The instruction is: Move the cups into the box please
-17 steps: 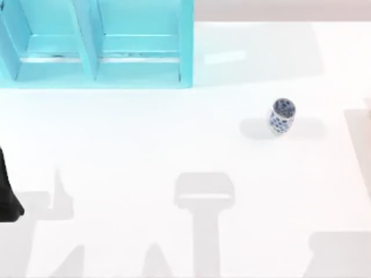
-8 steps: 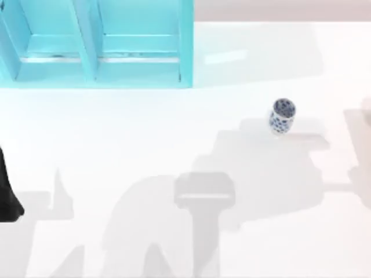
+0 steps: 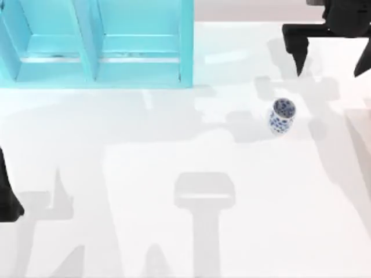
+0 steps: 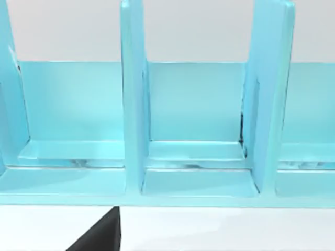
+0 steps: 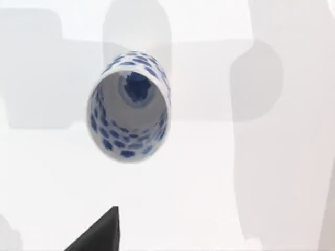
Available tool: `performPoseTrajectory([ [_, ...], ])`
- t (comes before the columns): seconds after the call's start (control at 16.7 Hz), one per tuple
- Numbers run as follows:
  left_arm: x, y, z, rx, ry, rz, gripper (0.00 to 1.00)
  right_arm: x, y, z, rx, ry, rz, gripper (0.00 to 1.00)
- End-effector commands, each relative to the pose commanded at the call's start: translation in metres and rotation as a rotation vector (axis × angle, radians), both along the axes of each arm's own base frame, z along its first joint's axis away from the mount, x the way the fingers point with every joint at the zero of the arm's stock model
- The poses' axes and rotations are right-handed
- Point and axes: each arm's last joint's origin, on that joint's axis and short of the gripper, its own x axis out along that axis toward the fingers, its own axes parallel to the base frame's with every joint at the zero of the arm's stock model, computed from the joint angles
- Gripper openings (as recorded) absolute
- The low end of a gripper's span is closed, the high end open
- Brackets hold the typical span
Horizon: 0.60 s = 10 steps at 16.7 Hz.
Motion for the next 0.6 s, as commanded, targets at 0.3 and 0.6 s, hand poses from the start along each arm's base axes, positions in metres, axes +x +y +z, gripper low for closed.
performPoseTrajectory([
  [0.3, 0.000, 0.000, 0.000, 0.000, 0.000, 0.000, 1.00, 0.002, 0.034, -0.015, -0.007, 0.013, -0.001, 1.00],
  [0.6, 0.000, 0.000, 0.000, 0.000, 0.000, 0.000, 1.00, 0.004, 0.033, -0.023, -0.006, 0.010, -0.002, 1.00],
])
